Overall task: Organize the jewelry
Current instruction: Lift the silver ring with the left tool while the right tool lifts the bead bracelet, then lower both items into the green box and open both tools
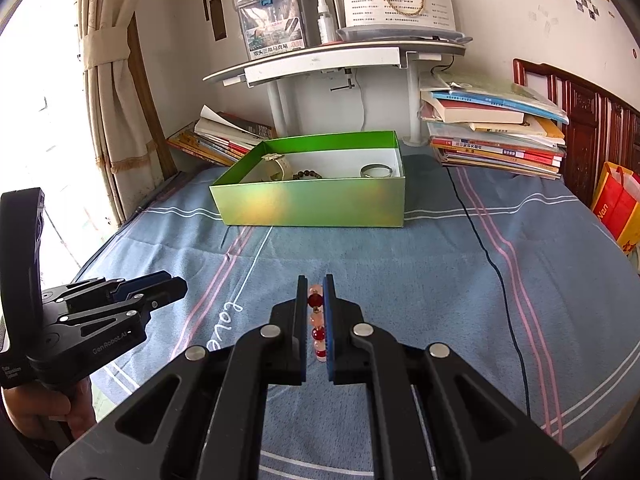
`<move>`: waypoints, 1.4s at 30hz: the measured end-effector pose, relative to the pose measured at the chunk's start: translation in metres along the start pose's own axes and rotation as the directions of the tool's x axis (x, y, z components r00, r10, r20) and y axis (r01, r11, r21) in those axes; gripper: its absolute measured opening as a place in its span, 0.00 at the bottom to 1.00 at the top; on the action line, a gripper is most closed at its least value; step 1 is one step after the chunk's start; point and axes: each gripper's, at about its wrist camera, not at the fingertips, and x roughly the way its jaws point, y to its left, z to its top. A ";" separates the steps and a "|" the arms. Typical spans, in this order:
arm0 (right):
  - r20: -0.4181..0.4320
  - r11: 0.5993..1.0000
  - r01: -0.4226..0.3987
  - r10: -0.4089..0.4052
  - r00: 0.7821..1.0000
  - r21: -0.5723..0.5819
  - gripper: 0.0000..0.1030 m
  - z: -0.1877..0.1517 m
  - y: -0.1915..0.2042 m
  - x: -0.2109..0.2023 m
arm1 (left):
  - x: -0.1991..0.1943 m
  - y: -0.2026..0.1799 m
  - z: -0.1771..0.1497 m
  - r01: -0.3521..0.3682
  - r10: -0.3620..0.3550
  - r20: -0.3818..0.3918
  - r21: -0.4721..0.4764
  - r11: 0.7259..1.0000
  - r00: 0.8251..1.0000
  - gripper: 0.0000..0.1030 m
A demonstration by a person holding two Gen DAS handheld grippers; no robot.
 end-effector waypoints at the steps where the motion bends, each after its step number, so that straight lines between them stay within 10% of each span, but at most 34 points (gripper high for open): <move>1: -0.001 1.000 -0.001 0.001 1.000 0.000 0.07 0.000 -0.001 0.001 | 0.002 0.000 0.001 -0.001 0.001 -0.002 0.000 1.000 1.000 0.20; 8: 0.009 1.000 0.000 0.000 1.000 -0.003 0.07 0.017 -0.009 0.015 | 0.018 0.001 0.020 0.000 0.000 -0.008 -0.002 1.000 1.000 0.20; 28: 0.089 0.999 -0.025 0.027 0.996 -0.022 0.07 0.161 -0.040 0.130 | 0.129 0.004 0.208 -0.041 0.039 0.047 0.043 0.998 0.998 0.20; 42: 0.019 0.999 -0.042 0.041 0.999 0.019 0.07 0.167 -0.056 0.196 | 0.207 0.018 0.216 -0.065 0.068 -0.063 0.042 0.997 0.996 0.21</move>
